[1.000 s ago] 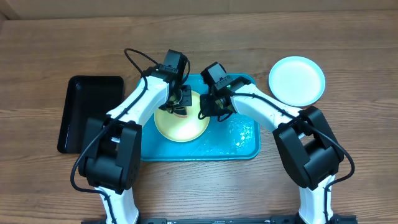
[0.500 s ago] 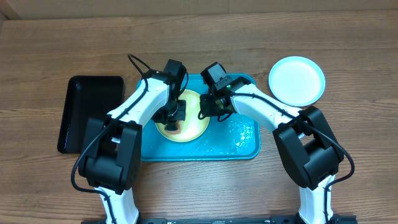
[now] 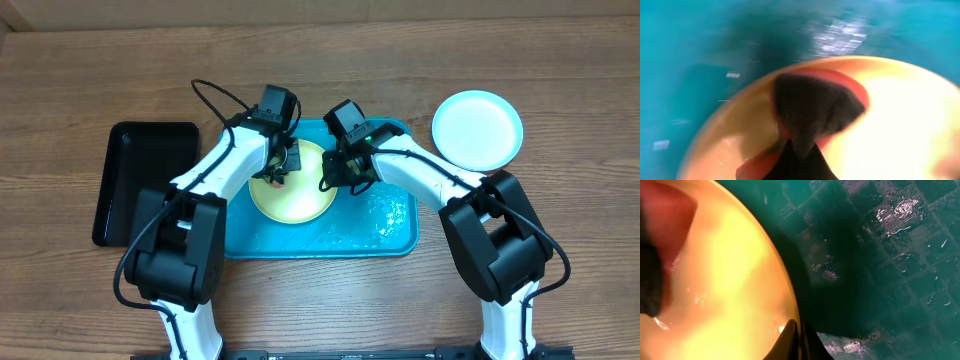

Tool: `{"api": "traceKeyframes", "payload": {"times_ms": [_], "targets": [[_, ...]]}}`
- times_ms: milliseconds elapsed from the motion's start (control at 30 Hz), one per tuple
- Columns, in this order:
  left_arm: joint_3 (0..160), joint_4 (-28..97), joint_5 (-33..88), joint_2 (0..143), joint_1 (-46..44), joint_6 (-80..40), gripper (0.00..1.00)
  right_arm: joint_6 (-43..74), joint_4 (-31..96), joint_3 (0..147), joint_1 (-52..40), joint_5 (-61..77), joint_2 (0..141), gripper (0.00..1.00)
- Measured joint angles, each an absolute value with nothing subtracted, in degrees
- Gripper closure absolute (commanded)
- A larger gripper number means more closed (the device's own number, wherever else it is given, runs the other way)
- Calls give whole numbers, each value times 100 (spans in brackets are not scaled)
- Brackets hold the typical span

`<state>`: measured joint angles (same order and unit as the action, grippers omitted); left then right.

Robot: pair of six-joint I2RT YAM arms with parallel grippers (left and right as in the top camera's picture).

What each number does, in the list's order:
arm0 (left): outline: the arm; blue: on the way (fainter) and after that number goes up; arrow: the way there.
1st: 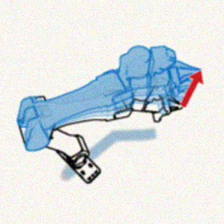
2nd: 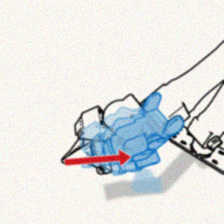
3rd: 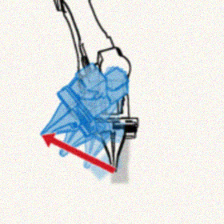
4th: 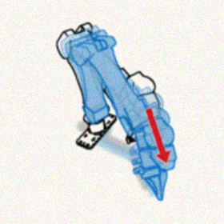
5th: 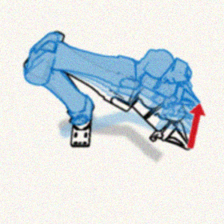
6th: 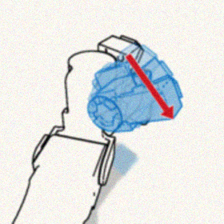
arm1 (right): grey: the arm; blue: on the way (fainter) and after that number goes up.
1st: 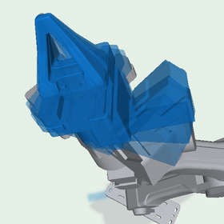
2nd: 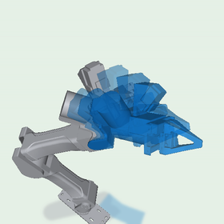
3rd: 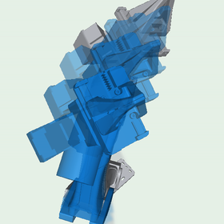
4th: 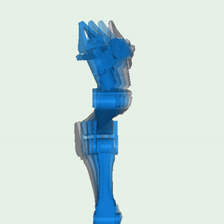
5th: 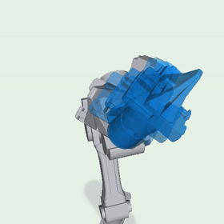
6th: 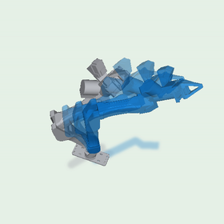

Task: Clean dirty plates on tray and stack at the side
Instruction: 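Scrub the yellow plate with the sponge while the right gripper holds its rim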

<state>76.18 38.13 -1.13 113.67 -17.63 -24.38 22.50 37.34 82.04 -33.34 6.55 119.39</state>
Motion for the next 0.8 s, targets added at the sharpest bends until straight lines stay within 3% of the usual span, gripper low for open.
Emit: {"api": "traceKeyframes", "payload": {"times_ms": [167, 467, 633, 800], "targets": [[7620, 3942, 674, 11367, -1769, -2453, 96, 2252, 3732, 8204, -3334, 644, 11939, 96], [7638, 4615, 991, 11367, -1931, -2204, 96, 2244, 3736, 8200, -3336, 598, 11942, 96], [7647, 4978, 891, 11367, -1955, -1916, 96, 2241, 3739, 8195, -3336, 604, 11939, 96], [7653, 5315, -82, 11354, -2051, -1959, 96, 2239, 3741, 8193, -3352, 714, 11942, 96]]}}
